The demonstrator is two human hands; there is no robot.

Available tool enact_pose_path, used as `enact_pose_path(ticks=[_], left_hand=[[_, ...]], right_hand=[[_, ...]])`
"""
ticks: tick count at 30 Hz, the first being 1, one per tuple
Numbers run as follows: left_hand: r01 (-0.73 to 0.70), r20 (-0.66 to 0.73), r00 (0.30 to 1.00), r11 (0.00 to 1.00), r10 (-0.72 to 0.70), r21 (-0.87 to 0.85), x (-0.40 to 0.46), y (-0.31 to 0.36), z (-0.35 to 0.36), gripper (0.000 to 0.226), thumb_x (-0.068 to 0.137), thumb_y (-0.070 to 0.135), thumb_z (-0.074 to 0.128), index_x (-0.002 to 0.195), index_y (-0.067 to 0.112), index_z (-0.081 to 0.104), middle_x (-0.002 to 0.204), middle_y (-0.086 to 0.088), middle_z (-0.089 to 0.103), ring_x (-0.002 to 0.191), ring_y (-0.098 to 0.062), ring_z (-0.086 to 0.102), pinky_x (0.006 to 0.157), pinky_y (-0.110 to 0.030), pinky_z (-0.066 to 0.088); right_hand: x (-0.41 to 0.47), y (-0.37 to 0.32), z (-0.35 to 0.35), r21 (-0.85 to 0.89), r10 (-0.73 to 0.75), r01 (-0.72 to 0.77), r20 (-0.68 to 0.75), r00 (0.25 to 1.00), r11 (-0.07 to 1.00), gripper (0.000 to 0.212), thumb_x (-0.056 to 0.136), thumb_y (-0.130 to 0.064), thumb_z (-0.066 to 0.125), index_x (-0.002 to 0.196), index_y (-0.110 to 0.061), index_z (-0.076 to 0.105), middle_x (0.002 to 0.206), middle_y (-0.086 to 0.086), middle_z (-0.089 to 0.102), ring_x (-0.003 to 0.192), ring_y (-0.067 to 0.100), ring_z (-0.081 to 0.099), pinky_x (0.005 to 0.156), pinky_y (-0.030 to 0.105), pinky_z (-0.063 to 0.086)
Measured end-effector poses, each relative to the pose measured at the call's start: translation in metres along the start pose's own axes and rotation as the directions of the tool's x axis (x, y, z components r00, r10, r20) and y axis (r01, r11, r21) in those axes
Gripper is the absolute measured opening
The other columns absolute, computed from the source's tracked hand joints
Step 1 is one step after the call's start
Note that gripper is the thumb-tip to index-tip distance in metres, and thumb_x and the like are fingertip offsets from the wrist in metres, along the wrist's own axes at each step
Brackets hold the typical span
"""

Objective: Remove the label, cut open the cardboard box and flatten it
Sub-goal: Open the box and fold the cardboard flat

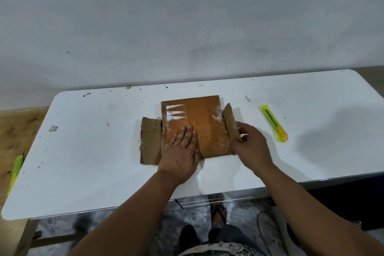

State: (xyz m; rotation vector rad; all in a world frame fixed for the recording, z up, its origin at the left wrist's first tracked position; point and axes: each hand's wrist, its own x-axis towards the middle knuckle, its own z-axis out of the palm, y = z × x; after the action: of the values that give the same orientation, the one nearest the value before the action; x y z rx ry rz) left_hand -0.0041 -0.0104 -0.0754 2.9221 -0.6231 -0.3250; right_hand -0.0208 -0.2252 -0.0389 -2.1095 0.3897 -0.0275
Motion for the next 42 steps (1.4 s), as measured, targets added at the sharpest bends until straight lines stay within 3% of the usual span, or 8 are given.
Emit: enact_pose_path(ticks=[5,11,20,25,29,32,36,42], left_hand=[[-0.007,0.002,1.0,1.0,0.007,-0.018,0.0,0.0,0.0,0.063,0.108,0.043,0.018,0.162,0.016,0.002,0.169,-0.001,-0.006,0.155,-0.017,-0.013,0.121,-0.033,-0.009],[-0.021,0.018,1.0,0.999,0.022,-0.024,0.003,-0.002,0.0,0.062,0.108,0.044,0.019,0.161,0.016,0.004,0.169,-0.002,-0.005,0.155,-0.018,-0.011,0.125,-0.036,-0.005],[-0.016,-0.105,0.994,0.972,-0.009,-0.236,-0.001,-0.015,-0.014,0.059,0.106,0.039,0.039,0.159,0.018,0.026,0.167,-0.002,0.022,0.156,-0.022,0.004,0.127,-0.04,0.006],[0.293,-0.314,0.883,0.932,-0.349,-0.211,-0.024,-0.043,-0.023,0.064,0.091,0.041,0.047,0.152,0.023,0.034,0.158,-0.007,0.035,0.143,-0.037,0.029,0.116,-0.049,0.031],[0.599,-0.066,0.738,0.697,-0.671,-0.395,-0.03,-0.058,-0.025,0.076,0.089,0.042,0.06,0.152,0.014,0.029,0.145,-0.014,0.046,0.128,-0.038,0.046,0.101,-0.047,0.041],[0.504,-0.02,0.703,0.519,-0.711,-0.69,-0.029,-0.058,-0.034,0.053,0.092,0.051,0.055,0.129,0.013,0.054,0.12,-0.007,0.067,0.099,-0.024,0.063,0.086,-0.036,0.05],[0.267,-0.208,0.737,0.56,-0.643,-0.784,-0.031,-0.034,-0.05,0.039,0.104,0.038,0.036,0.096,0.02,0.07,0.093,0.005,0.071,0.087,-0.012,0.064,0.071,-0.026,0.048],[0.292,-0.035,0.827,0.482,-0.561,-0.826,-0.013,-0.04,-0.049,0.019,0.1,0.028,0.055,0.101,0.021,0.073,0.096,0.002,0.073,0.086,-0.015,0.066,0.072,-0.025,0.047]], right_hand=[[-0.01,0.01,0.021,-0.437,-0.304,0.346,0.166,0.938,0.83,0.068,0.09,-0.039,0.061,0.151,-0.023,0.037,0.157,0.004,0.033,0.145,0.025,0.026,0.111,0.033,0.03],[-0.009,0.012,0.035,-0.569,-0.235,0.498,0.473,0.849,0.655,0.073,0.094,-0.054,0.017,0.157,-0.026,-0.005,0.165,-0.004,-0.007,0.151,0.012,-0.01,0.124,0.044,0.008],[-0.01,0.003,0.039,-0.666,-0.145,0.443,0.455,0.879,0.6,0.066,0.098,-0.046,0.026,0.158,-0.029,0.002,0.166,-0.007,-0.004,0.153,0.016,-0.005,0.121,0.05,0.01],[-0.01,0.002,0.04,-0.662,-0.133,0.426,0.446,0.885,0.617,0.068,0.098,-0.046,0.031,0.157,-0.032,0.0,0.166,-0.009,-0.003,0.153,0.017,-0.003,0.119,0.054,0.011],[-0.011,0.0,0.039,-0.661,-0.126,0.411,0.434,0.892,0.628,0.069,0.098,-0.046,0.032,0.157,-0.033,0.0,0.166,-0.009,-0.001,0.153,0.017,-0.001,0.118,0.058,0.014],[-0.012,-0.001,0.038,-0.667,-0.128,0.408,0.428,0.895,0.623,0.067,0.098,-0.046,0.032,0.157,-0.033,0.003,0.166,-0.009,0.003,0.152,0.019,0.003,0.116,0.06,0.016],[-0.011,-0.007,0.036,-0.659,-0.121,0.393,0.419,0.9,0.641,0.057,0.1,-0.045,0.029,0.155,-0.036,0.02,0.164,-0.01,0.012,0.151,0.022,0.011,0.116,0.062,0.018],[-0.002,-0.019,0.033,-0.599,-0.151,0.367,0.379,0.913,0.712,0.038,0.102,-0.039,0.037,0.131,-0.03,0.061,0.147,-0.006,0.044,0.121,0.027,0.041,0.102,0.041,0.043]])
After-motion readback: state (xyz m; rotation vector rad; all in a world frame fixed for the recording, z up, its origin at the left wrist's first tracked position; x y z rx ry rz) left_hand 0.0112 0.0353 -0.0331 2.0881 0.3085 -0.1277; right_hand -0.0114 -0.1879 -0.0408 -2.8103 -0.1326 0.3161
